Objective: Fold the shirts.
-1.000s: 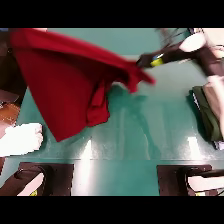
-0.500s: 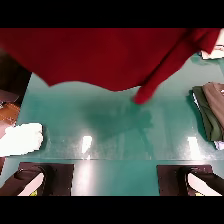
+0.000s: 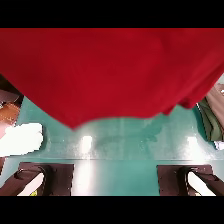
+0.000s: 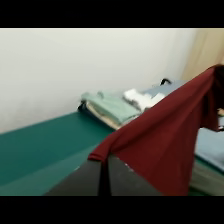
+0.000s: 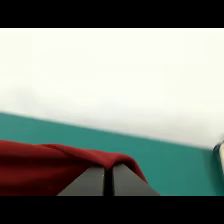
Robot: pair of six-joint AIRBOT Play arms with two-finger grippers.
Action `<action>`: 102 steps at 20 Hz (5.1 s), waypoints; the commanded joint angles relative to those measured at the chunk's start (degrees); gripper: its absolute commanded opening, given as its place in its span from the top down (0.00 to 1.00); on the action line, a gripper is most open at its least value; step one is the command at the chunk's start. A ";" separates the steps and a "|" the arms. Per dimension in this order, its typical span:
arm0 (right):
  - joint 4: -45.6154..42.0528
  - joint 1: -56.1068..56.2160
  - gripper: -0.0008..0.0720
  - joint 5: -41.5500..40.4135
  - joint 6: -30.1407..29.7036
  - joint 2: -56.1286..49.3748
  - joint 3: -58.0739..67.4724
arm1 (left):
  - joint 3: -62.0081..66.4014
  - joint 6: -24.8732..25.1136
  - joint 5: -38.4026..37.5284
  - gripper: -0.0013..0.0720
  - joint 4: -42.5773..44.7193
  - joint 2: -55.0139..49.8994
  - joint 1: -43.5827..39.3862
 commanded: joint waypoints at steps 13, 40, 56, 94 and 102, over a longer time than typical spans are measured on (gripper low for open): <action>-0.28 11.85 0.97 -0.13 4.61 -45.51 -9.57 | -26.53 2.64 8.39 0.95 11.56 -37.86 0.07; 0.33 0.52 0.59 9.99 -0.59 -12.39 -43.10 | -85.74 13.29 5.53 0.24 -4.90 -9.90 11.43; 1.49 -1.75 0.59 12.76 -0.59 -10.23 -43.08 | -81.46 8.15 13.05 0.95 -4.33 -9.79 -3.58; 7.56 -8.98 0.97 -10.23 -3.41 3.85 -35.28 | -23.71 8.02 2.05 0.95 0.37 -3.87 13.68; 4.00 -8.98 0.97 -16.02 -3.39 13.70 -8.59 | 13.97 5.09 3.67 0.95 -0.63 -1.81 13.68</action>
